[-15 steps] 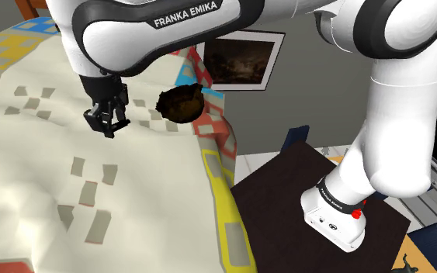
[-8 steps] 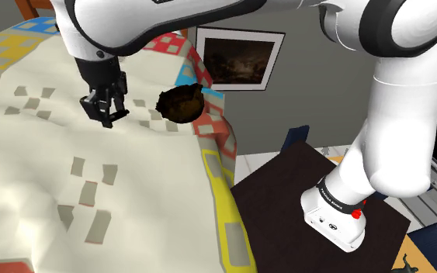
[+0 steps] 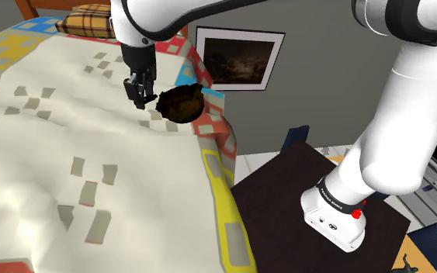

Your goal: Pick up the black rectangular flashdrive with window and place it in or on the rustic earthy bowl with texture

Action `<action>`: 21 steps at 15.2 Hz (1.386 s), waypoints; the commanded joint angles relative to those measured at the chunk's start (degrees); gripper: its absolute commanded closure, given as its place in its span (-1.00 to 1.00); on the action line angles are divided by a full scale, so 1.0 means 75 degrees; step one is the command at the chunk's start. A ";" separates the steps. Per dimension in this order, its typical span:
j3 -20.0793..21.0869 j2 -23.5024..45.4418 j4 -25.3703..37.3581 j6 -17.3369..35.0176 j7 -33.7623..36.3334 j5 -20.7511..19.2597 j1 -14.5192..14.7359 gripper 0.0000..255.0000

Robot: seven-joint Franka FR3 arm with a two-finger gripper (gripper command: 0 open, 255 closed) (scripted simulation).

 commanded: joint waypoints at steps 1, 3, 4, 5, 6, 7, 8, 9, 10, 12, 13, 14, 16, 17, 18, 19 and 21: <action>-0.0074 -0.0209 -0.0208 0.0019 -0.0363 0.0116 -0.0263 1.00; -0.0167 -0.0403 -0.0443 0.0080 -0.0728 0.0225 -0.0522 1.00; -0.0215 -0.0489 -0.0546 0.0105 -0.0911 0.0275 -0.0648 1.00; -0.0269 -0.0568 -0.0639 0.0126 -0.1094 0.0322 -0.0770 1.00; -0.0325 -0.0639 -0.0721 0.0143 -0.1278 0.0367 -0.0889 1.00; -0.0381 -0.0704 -0.0794 0.0158 -0.1461 0.0408 -0.1007 1.00; -0.0439 -0.0761 -0.0858 0.0169 -0.1644 0.0445 -0.1123 1.00; -0.0500 -0.0811 -0.0912 0.0176 -0.1826 0.0481 -0.1236 1.00; -0.0561 -0.0854 -0.0957 0.0181 -0.2007 0.0513 -0.1347 1.00; -0.0687 -0.0918 -0.1018 0.0183 -0.2367 0.0568 -0.1566 1.00; -0.0780 -0.0946 -0.1039 0.0177 -0.2623 0.0601 -0.1719 1.00; -0.0783 -0.0920 -0.1109 0.0272 -0.2618 0.0592 -0.1717 1.00; -0.0788 -0.0863 -0.1244 0.0461 -0.2607 0.0571 -0.1713 1.00; -0.0791 -0.0833 -0.1309 0.0556 -0.2601 0.0560 -0.1711 1.00; -0.0794 -0.0800 -0.1372 0.0649 -0.2595 0.0548 -0.1709 1.00; -0.0797 -0.0767 -0.1433 0.0743 -0.2588 0.0535 -0.1706 1.00; -0.0804 -0.0695 -0.1550 0.0928 -0.2574 0.0508 -0.1701 1.00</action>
